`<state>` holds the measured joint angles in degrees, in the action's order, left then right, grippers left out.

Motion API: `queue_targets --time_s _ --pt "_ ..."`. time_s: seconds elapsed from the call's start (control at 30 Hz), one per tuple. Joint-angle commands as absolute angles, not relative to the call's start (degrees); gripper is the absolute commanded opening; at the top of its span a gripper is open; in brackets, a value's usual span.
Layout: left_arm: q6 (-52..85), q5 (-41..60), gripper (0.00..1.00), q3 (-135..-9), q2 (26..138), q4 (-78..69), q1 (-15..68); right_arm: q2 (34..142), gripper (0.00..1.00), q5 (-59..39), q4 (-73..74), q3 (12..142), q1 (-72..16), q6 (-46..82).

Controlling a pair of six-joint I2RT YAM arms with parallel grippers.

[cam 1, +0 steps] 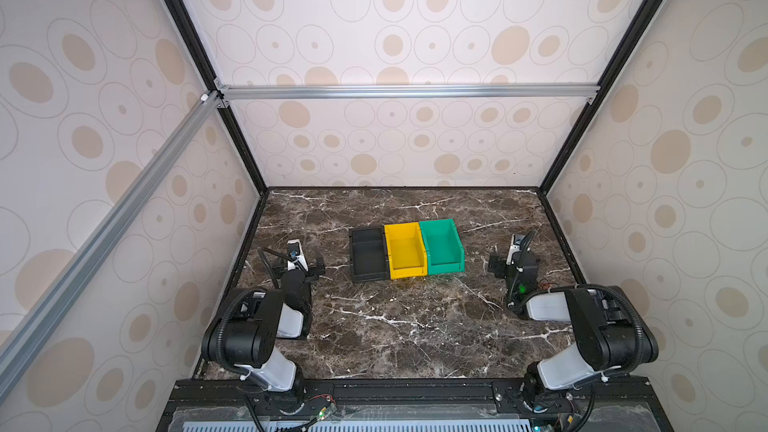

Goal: Untangle the cables

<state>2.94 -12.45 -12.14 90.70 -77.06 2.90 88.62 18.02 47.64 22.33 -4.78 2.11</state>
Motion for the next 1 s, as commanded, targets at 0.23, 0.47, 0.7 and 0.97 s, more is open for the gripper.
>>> queue_targets --time_s 0.23,0.47,0.7,0.97 --pt "1.8 -11.5 0.99 -12.5 90.4 -78.4 2.5 88.1 1.0 18.8 48.3 22.9 -4.9 2.1" --pt "1.8 -11.5 0.99 -12.5 90.4 -78.4 2.5 88.1 1.0 18.7 48.3 22.9 -5.0 2.0" --pt "1.8 -11.5 0.99 -12.6 90.4 -78.2 2.4 88.2 1.0 18.7 48.3 22.9 -4.9 2.1" --pt "1.9 -11.5 0.99 -12.7 90.5 -77.9 2.5 88.3 1.0 18.5 47.9 23.2 -4.8 2.3"
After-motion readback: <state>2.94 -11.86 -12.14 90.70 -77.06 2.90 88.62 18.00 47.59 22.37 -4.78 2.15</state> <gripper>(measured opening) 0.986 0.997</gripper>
